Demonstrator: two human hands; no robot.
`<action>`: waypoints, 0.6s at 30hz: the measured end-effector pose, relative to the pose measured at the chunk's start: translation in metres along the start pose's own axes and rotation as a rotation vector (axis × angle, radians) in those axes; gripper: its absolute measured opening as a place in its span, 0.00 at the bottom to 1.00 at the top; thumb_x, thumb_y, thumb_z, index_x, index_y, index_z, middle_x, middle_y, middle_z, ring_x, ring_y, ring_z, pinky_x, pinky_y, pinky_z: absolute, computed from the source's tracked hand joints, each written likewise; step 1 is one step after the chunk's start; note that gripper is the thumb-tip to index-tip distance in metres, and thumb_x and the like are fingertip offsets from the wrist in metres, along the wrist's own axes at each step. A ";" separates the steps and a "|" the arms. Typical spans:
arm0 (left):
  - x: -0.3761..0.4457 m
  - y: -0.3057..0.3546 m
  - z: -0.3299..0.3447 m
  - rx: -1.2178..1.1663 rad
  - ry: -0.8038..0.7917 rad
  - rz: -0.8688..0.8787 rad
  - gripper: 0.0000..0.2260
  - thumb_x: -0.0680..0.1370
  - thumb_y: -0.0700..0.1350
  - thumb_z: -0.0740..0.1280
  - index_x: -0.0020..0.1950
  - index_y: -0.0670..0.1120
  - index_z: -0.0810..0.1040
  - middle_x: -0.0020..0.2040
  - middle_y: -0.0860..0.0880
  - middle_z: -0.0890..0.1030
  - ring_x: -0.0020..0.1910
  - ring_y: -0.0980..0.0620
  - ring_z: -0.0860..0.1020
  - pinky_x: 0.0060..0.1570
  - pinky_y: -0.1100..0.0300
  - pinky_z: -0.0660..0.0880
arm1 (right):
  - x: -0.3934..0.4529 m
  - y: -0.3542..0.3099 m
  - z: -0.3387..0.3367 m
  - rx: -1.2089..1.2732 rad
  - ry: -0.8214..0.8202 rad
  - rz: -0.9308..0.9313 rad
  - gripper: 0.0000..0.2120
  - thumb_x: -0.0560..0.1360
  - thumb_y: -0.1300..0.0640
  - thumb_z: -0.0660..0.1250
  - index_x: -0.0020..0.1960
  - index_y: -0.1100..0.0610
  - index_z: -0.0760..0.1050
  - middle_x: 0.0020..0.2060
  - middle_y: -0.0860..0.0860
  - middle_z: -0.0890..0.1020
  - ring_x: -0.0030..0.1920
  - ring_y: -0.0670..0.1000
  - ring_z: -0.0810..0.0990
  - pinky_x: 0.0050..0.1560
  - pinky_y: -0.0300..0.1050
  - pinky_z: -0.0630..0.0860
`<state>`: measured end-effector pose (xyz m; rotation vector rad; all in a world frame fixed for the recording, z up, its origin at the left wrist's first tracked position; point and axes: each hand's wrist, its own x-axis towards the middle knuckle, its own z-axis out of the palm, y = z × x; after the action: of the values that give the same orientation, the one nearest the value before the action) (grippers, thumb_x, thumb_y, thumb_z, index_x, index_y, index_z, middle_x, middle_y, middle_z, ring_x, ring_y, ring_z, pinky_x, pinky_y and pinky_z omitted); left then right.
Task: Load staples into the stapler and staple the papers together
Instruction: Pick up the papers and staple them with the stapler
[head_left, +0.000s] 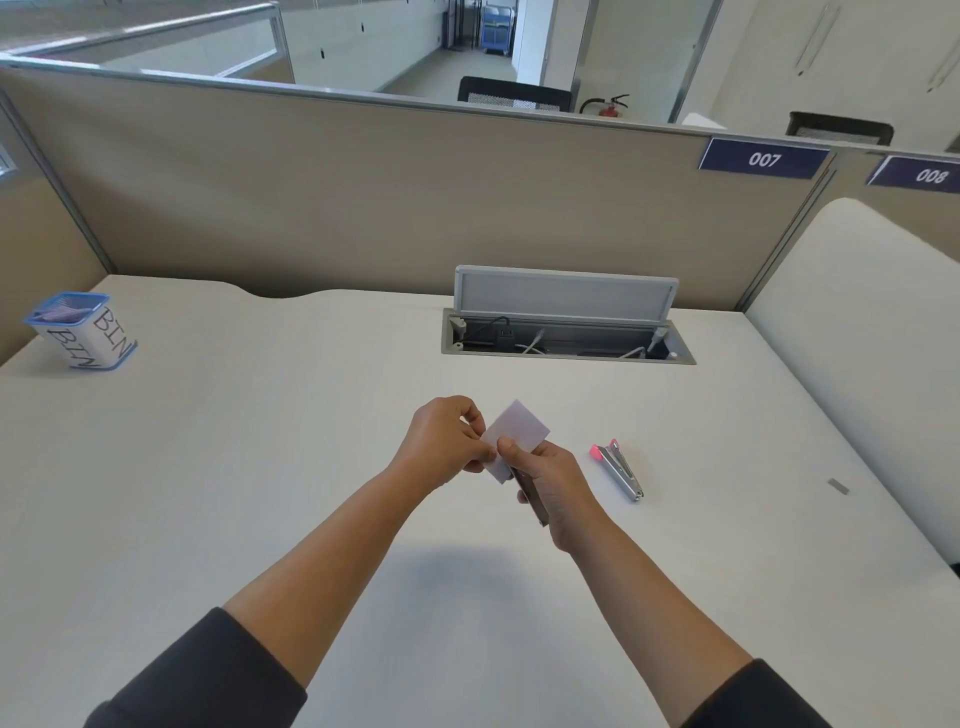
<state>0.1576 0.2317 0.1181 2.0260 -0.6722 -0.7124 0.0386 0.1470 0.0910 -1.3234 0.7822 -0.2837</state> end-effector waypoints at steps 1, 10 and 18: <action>0.001 0.000 0.000 0.002 0.002 0.003 0.09 0.67 0.37 0.74 0.37 0.44 0.75 0.32 0.44 0.82 0.30 0.51 0.83 0.38 0.53 0.81 | 0.000 0.000 -0.001 -0.003 -0.004 -0.004 0.04 0.72 0.52 0.69 0.44 0.52 0.79 0.29 0.44 0.82 0.30 0.43 0.74 0.35 0.39 0.68; 0.002 -0.001 -0.006 -0.056 -0.037 -0.015 0.09 0.68 0.35 0.74 0.37 0.43 0.75 0.42 0.38 0.83 0.35 0.45 0.82 0.40 0.54 0.82 | 0.005 -0.007 -0.019 0.018 -0.024 0.040 0.11 0.73 0.47 0.67 0.42 0.54 0.80 0.36 0.48 0.81 0.38 0.45 0.79 0.37 0.40 0.74; 0.001 -0.001 -0.003 -0.015 -0.087 -0.015 0.09 0.68 0.34 0.74 0.38 0.43 0.75 0.39 0.40 0.82 0.35 0.46 0.82 0.33 0.62 0.80 | 0.009 -0.012 -0.015 0.013 0.029 0.064 0.10 0.72 0.49 0.68 0.41 0.56 0.79 0.37 0.51 0.79 0.40 0.50 0.76 0.36 0.41 0.69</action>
<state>0.1612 0.2332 0.1185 1.9976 -0.7005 -0.8165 0.0382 0.1269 0.0985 -1.2823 0.8442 -0.2567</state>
